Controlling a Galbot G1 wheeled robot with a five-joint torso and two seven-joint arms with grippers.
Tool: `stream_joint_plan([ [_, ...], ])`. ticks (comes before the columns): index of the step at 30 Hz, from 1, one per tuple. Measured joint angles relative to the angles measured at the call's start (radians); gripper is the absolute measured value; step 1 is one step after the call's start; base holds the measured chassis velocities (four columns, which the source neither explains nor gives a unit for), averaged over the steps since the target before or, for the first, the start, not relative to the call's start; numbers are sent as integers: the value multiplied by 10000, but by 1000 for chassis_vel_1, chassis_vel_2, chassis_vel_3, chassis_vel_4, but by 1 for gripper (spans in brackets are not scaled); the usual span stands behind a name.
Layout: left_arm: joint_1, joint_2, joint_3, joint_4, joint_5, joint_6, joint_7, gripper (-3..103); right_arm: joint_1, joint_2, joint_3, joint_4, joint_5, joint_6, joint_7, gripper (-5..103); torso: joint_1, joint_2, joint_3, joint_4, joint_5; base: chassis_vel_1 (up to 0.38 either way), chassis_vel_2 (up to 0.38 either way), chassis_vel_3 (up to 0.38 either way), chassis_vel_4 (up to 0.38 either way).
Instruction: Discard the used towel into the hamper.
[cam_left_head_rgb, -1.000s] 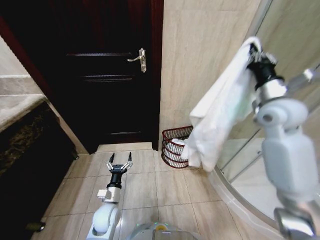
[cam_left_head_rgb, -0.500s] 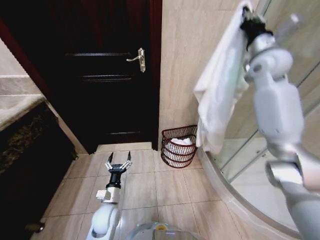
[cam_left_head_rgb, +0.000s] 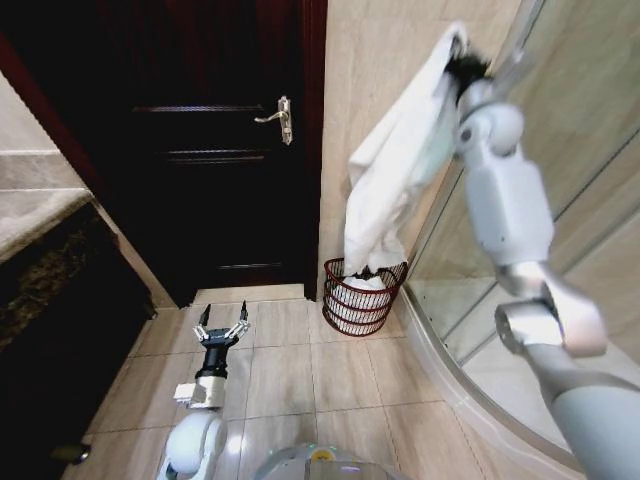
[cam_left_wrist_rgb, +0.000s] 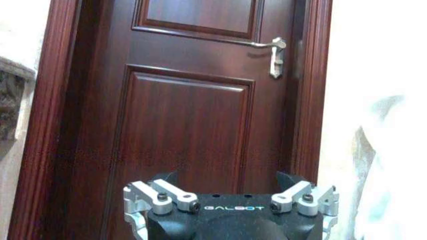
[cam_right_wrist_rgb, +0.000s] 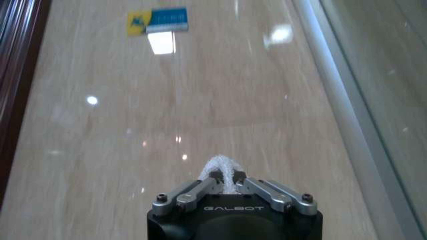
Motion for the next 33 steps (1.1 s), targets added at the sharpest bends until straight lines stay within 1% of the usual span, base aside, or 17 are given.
stream_joint_plan([
  [2,-5,-7,81,4,32,-12,8,100,-364,-73,-78,424,229,-51,111,4,-1,0,0,-1,1,0,0,0,0],
  [5,-37,-76,194,17,125,-12,10,100,-350,-83,-297,660,449,-106,220,4,-2,0,-1,-3,0,0,0,0,0],
  [7,-64,-173,297,15,187,-12,10,100,334,-2,-602,498,566,-107,266,4,0,-1,0,2,1,0,0,0,0],
  [9,-80,-210,356,-5,222,-11,10,100,1363,109,-930,26,695,-110,226,4,-2,0,-3,3,-14,0,0,0,0],
  [10,-80,-210,356,-5,222,-11,10,100,1363,109,-930,26,695,-110,226,4,-2,0,-3,3,-14,0,0,0,0],
  [12,-82,-237,375,-39,234,-8,10,100,2342,275,-1201,-586,720,-122,110,4,-2,0,-5,4,-16,0,0,0,0],
  [13,-82,-237,375,-39,234,-8,10,100,2342,275,-1201,-586,720,-122,110,4,-2,0,-5,4,-16,0,0,0,0],
  [15,-88,-252,342,-119,222,16,9,100,3564,597,-1439,-1487,720,-267,-10,4,-1,0,-3,4,-4,0,0,0,0],
  [17,-76,-232,276,-209,175,32,8,100,4272,773,-1510,-1929,735,-426,-16,4,-2,0,-4,3,-5,0,0,0,0],
  [20,-25,-174,232,-276,91,34,7,100,4622,820,-1563,-2155,737,-494,-18,4,-3,1,-5,2,-8,0,0,0,0],
  [24,28,-119,163,-313,29,27,10,100,4876,798,-1660,-2378,728,-542,-74,4,-2,0,-1,0,3,0,0,0,0],
  [27,40,-136,175,-350,42,32,19,100,5092,874,-1651,-2529,723,-580,-78,4,-3,0,-3,0,-6,0,0,0,0],
  [33,35,-118,221,-408,60,123,27,100,5043,826,-1665,-2567,712,-622,-79,4,-2,0,-3,3,-5,0,0,0,0],
])
